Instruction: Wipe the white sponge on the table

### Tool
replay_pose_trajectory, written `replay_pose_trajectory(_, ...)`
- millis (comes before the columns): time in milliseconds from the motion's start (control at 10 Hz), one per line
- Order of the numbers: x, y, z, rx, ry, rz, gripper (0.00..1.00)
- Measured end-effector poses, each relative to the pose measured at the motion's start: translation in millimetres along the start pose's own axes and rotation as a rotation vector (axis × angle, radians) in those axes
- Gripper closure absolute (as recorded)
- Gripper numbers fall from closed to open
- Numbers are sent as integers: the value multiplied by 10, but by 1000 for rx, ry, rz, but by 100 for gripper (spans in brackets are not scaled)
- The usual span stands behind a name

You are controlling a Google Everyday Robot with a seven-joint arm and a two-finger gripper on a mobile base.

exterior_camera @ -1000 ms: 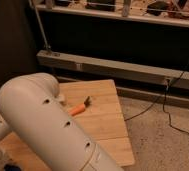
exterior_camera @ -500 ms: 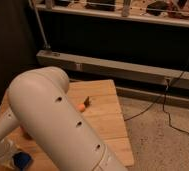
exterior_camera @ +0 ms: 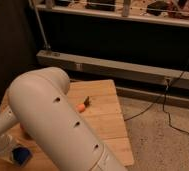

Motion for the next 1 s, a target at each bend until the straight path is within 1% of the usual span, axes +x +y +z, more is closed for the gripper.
replay_pose_trajectory(300,-99,-165,-8,5,6,2,63)
replay_pose_trajectory(600,-256,-302,-35,16,-3,-10,63)
replay_pose_trajectory(1000,-517,-332,-87,16,-22,-40,63)
